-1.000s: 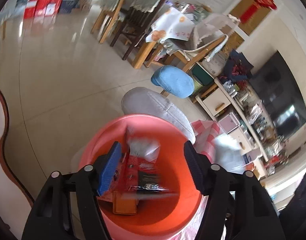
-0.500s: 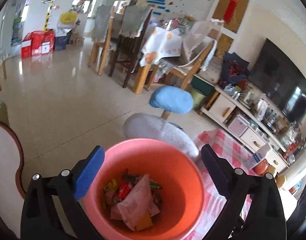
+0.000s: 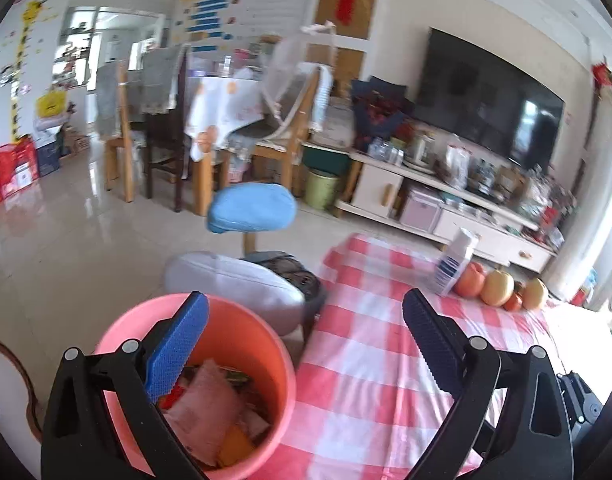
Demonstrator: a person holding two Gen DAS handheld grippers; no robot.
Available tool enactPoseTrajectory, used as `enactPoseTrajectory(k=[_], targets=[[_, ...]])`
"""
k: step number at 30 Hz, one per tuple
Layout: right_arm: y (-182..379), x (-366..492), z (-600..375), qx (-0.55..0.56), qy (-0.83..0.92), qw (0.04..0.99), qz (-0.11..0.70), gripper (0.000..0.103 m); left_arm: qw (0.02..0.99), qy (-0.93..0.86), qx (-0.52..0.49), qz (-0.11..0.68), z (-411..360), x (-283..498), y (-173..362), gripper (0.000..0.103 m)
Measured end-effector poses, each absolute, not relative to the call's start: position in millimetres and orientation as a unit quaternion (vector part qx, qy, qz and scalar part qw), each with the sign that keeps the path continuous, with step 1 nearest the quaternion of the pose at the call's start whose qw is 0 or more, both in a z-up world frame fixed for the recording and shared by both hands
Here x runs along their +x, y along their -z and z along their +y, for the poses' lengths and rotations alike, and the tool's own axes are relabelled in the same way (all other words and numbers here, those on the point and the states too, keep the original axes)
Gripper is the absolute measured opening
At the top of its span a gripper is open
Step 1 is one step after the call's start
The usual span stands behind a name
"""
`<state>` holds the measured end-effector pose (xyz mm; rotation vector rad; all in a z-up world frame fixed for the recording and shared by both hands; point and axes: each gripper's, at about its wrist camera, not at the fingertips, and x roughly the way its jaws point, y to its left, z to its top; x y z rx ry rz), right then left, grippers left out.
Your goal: Collect trash
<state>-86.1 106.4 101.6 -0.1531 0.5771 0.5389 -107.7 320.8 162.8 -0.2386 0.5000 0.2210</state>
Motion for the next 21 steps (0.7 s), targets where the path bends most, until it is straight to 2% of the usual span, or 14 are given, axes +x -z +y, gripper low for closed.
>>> enactPoseTrajectory(k=[10, 21], targets=[[-113.1, -98.8, 34.6, -0.058, -0.21, 0.938, 0.269, 0.095, 0.957, -0.055, -0.128, 0.254, 259.9, -92.2, -169.3, 0.097], [-120.0, -108.3, -46.8, -0.025, -0.144, 0.958, 0.248, 0.096, 0.962, -0.014, -0.078, 0.261, 180.1, -77.2, -179.0, 0.097]])
